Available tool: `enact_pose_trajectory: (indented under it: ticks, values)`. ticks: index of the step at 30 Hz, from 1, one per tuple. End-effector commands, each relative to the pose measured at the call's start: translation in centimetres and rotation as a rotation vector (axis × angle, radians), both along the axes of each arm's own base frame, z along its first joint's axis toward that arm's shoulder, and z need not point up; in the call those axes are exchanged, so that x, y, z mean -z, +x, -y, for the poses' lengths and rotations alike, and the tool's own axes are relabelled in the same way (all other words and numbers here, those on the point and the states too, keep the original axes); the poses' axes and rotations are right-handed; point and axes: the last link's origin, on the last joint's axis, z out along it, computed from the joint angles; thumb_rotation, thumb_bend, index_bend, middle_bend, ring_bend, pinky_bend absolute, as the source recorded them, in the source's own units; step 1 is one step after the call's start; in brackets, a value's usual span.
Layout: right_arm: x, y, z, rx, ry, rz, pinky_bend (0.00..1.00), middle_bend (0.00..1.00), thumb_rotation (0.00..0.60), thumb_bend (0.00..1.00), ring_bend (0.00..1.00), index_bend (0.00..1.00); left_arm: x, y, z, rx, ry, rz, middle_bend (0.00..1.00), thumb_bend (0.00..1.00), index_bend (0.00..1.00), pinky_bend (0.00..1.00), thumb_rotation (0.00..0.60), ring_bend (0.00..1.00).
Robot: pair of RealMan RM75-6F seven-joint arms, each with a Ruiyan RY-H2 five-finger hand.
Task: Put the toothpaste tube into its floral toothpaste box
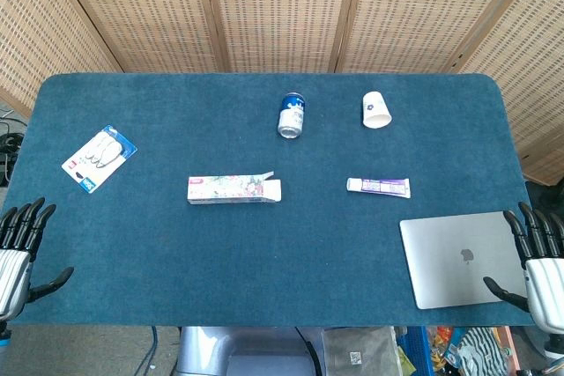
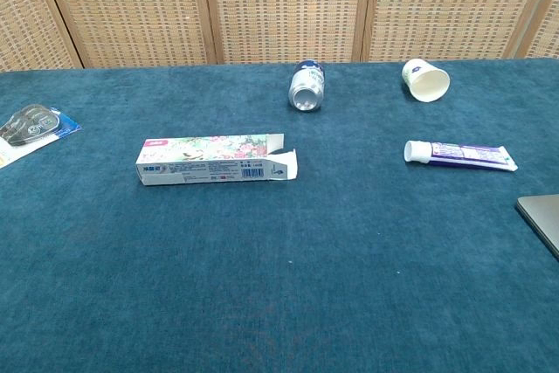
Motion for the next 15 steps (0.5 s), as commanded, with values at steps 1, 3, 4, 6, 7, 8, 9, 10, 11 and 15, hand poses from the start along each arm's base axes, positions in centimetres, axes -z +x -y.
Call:
enact_pose_trajectory:
  ticks: [1,3,4,6,7,8,9,10,11,15]
  values:
    - [0.1,0.0,0.0,-0.001,0.003,-0.001,0.00,0.00,0.600,0.00,0.00,0.00,0.0,0.0,0.0,0.000,0.001,0.000,0.00,0.21,0.00,0.00,0.600,0.00]
    - [0.2,0.0,0.0,-0.001,0.008,-0.002,0.00,0.00,0.600,0.00,0.00,0.00,0.0,0.0,-0.1,-0.001,0.000,0.000,0.00,0.21,0.00,0.00,0.600,0.00]
    - [0.3,0.0,0.1,-0.001,0.013,0.000,0.00,0.00,0.600,0.00,0.00,0.00,0.0,0.0,-0.1,-0.001,0.001,0.001,0.00,0.21,0.00,0.00,0.600,0.00]
    - [0.5,0.2,0.6,-0.013,0.025,0.015,0.00,0.00,0.600,0.00,0.00,0.00,-0.1,-0.1,-0.2,-0.001,0.003,0.003,0.00,0.21,0.00,0.00,0.600,0.00]
    - [0.7,0.3,1.1,-0.028,0.030,0.029,0.00,0.00,0.600,0.00,0.00,0.00,-0.1,-0.1,-0.2,-0.002,0.005,0.005,0.00,0.21,0.00,0.00,0.600,0.00]
    - [0.8,0.4,1.5,-0.038,0.035,0.034,0.00,0.00,0.600,0.00,0.00,0.00,-0.2,-0.1,-0.3,-0.002,0.006,0.006,0.00,0.21,0.00,0.00,0.600,0.00]
    - [1.1,0.5,2.3,-0.053,0.047,0.039,0.00,0.00,0.600,0.00,0.00,0.00,-0.2,-0.1,-0.3,-0.002,0.006,0.006,0.00,0.21,0.00,0.00,0.600,0.00]
    - [1.3,0.7,3.3,-0.067,0.055,0.048,0.00,0.00,0.600,0.00,0.00,0.00,-0.2,-0.1,-0.4,-0.002,0.007,0.006,0.00,0.21,0.00,0.00,0.600,0.00]
    - [1.4,0.8,4.1,-0.078,0.056,0.055,0.00,0.00,0.600,0.00,0.00,0.00,-0.2,-0.2,-0.5,-0.003,0.008,0.007,0.00,0.21,0.00,0.00,0.600,0.00]
    - [3.0,1.8,9.0,-0.096,0.120,0.101,0.02,0.09,0.600,0.00,0.01,0.09,-0.1,-0.2,-1.2,-0.014,0.007,0.012,0.00,0.21,0.00,0.00,0.600,0.00]
